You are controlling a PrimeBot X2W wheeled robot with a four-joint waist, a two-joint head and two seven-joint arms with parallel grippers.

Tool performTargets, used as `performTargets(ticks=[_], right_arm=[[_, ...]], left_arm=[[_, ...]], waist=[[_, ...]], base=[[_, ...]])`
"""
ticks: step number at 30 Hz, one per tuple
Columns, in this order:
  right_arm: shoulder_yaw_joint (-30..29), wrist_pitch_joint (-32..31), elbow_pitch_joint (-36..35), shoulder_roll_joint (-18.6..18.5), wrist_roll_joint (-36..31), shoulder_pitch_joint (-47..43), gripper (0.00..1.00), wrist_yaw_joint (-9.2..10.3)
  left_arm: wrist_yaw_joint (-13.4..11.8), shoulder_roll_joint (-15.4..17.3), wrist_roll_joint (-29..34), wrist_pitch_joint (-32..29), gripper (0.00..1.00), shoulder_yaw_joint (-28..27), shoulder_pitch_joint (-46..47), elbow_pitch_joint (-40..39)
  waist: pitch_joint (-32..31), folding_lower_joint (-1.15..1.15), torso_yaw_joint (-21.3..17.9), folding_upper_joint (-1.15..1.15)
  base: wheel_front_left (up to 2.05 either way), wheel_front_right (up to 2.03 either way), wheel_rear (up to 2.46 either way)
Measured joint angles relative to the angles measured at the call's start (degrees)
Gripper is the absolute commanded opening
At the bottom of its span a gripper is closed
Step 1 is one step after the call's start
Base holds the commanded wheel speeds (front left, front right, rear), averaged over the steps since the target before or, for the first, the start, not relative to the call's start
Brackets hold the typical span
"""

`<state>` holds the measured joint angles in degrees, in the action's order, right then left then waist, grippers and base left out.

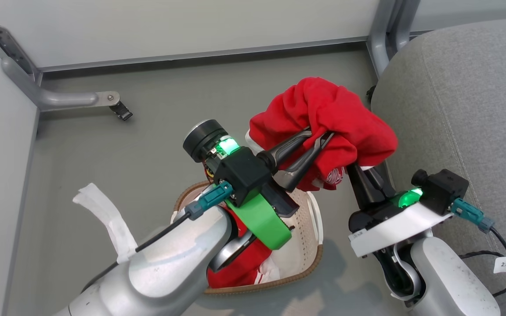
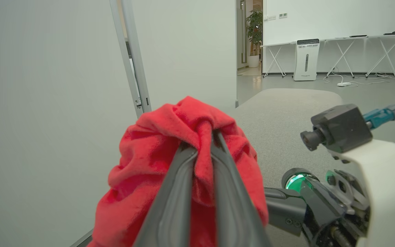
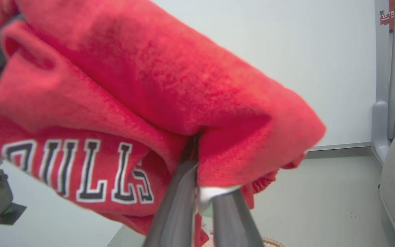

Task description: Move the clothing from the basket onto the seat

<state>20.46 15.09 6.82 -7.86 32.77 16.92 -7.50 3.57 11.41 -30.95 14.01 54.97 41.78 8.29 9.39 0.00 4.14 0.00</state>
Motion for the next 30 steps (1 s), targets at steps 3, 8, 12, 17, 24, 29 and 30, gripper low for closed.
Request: performTargets(ticks=[3, 8, 12, 17, 24, 29, 30], right_arm=[[0.0, 0.0, -0.1, 0.1, -0.1, 0.0, 0.0, 0.0], [-0.2, 0.0, -0.3, 0.3, -0.2, 0.0, 0.0, 0.0], [-0.3, 0.0, -0.3, 0.3, -0.3, 0.0, 0.0, 0.0], [-0.3, 0.0, -0.3, 0.4, -0.5, 0.0, 0.0, 0.0], [-0.5, 0.0, -0.3, 0.5, -0.7, 0.0, 0.0, 0.0], [-1.2, 0.0, -0.4, 0.7, -1.6, 0.0, 0.0, 0.0], [-1.5, 0.0, -0.5, 0.9, -1.6, 0.0, 0.0, 0.0]], left_arm=[[-0.1, 0.0, 0.0, 0.0, 0.07, 0.0, 0.1, 0.3], [-1.2, 0.0, 0.9, 0.2, 1.0, -0.3, 0.6, 0.3], [-1.3, 0.0, 1.4, 0.4, 1.0, -0.3, 0.6, 0.4], [-1.6, 0.0, 1.9, 0.6, 1.0, -0.4, 0.6, 0.3], [-2.0, 0.1, 2.1, 0.7, 1.0, -0.6, 0.6, 0.4], [-2.1, 0.4, 2.3, 0.7, 1.0, -0.5, 0.6, 0.4], [-2.1, 0.5, 2.3, 0.7, 1.0, -0.5, 0.6, 0.5]], waist=[[0.2, 0.0, -0.1, 0.0], [0.4, 0.0, -0.2, 0.0], [0.6, 0.0, -0.3, 0.0], [0.7, 0.0, -0.4, 0.0], [1.3, 0.0, -1.0, 0.0], [1.8, 0.0, -2.1, 0.0], [1.9, 0.0, -2.4, 0.0]], base=[[0.0, 0.0, 0.0], [0.0, 0.0, 0.0], [0.0, 0.0, 0.0], [0.0, 0.0, 0.0], [0.0, 0.0, 0.0], [0.0, 0.0, 0.0], [0.0, 0.0, 0.0]])
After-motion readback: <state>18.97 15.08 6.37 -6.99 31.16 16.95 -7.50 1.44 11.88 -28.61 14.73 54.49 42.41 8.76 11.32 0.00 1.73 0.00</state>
